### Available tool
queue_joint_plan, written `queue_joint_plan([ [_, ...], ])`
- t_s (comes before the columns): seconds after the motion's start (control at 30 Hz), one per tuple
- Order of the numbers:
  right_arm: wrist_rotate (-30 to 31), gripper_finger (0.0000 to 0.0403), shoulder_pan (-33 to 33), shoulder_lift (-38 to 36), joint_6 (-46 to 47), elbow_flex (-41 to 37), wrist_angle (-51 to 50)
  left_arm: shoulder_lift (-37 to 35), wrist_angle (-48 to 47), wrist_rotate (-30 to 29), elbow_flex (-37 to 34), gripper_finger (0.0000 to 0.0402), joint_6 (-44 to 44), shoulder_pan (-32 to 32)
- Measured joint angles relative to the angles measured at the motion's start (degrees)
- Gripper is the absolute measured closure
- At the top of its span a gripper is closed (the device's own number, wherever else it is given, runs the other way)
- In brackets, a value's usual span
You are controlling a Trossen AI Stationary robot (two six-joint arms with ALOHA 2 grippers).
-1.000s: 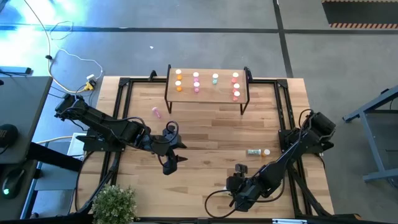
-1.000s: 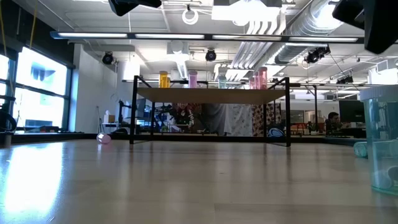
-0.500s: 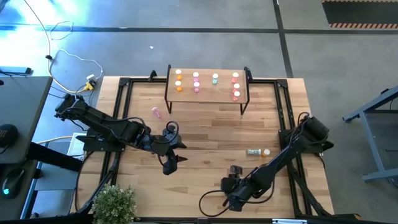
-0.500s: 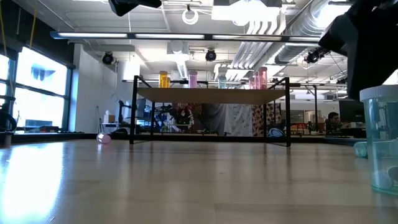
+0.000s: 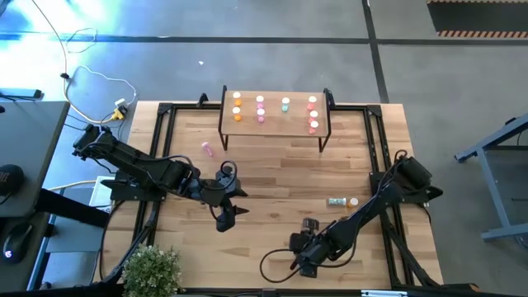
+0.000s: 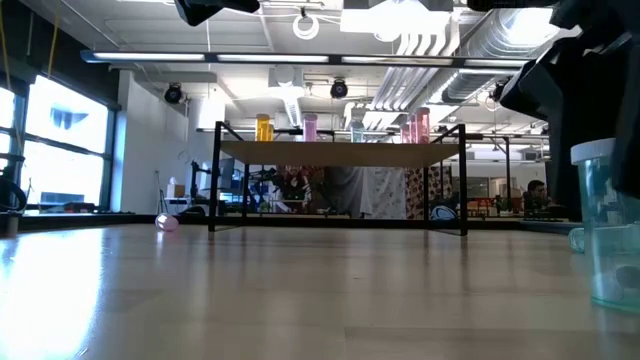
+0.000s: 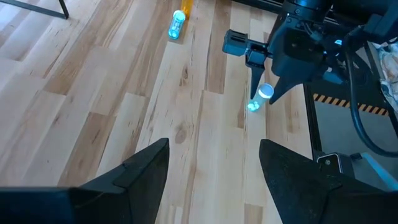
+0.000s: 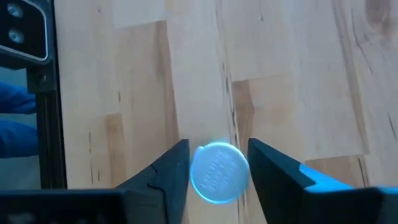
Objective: Pick and place medicine bottles onto shelf by color
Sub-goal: Put the bottom blue medicine bottle on the shelf aligned with the other blue medicine bottle
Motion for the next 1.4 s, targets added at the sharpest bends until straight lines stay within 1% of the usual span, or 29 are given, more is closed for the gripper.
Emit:
queue_joint_plan([
  [0.13, 0.0, 0.0287, -0.3, 0.0, 0.0, 0.0, 0.1, 0.0, 0.0, 0.0, 0.0, 0.0161, 0.1, 0.0],
  [0.27, -0.5, 0.0304, -0.3, 0.0, 0.8, 0.0, 0.1, 0.0, 0.0, 0.0, 0.0, 0.0161, 1.7, 0.0],
  [0.47, -0.7, 0.0296, -0.3, 0.0, 2.0, 0.0, 0.2, 0.0, 0.0, 0.0, 0.0, 0.0161, 3.1, 0.1],
  [0.67, -0.8, 0.0299, -0.5, -0.1, 4.2, 0.0, 1.1, 0.0, -0.1, 0.0, 0.0, 0.0161, 3.6, 0.6],
  [0.8, -0.6, 0.0299, -2.0, -1.9, 6.5, 0.0, 2.5, -1.6, -0.9, 0.1, 0.1, 0.0161, 5.6, 2.1],
  [1.07, 7.5, 0.0299, -8.6, -9.7, 6.7, 0.0, 2.6, -8.8, -2.2, 0.0, 0.1, 0.0161, 10.3, 6.5],
  [1.23, 11.3, 0.0299, -15.3, -15.9, 2.9, 0.0, 2.6, -12.0, -2.3, 0.0, 0.1, 0.0161, 12.2, 9.1],
  [1.4, 11.6, 0.0299, -23.7, -22.9, -4.7, 0.0, 2.9, -13.1, -2.4, 0.0, 0.1, 0.0161, 15.0, 12.1],
])
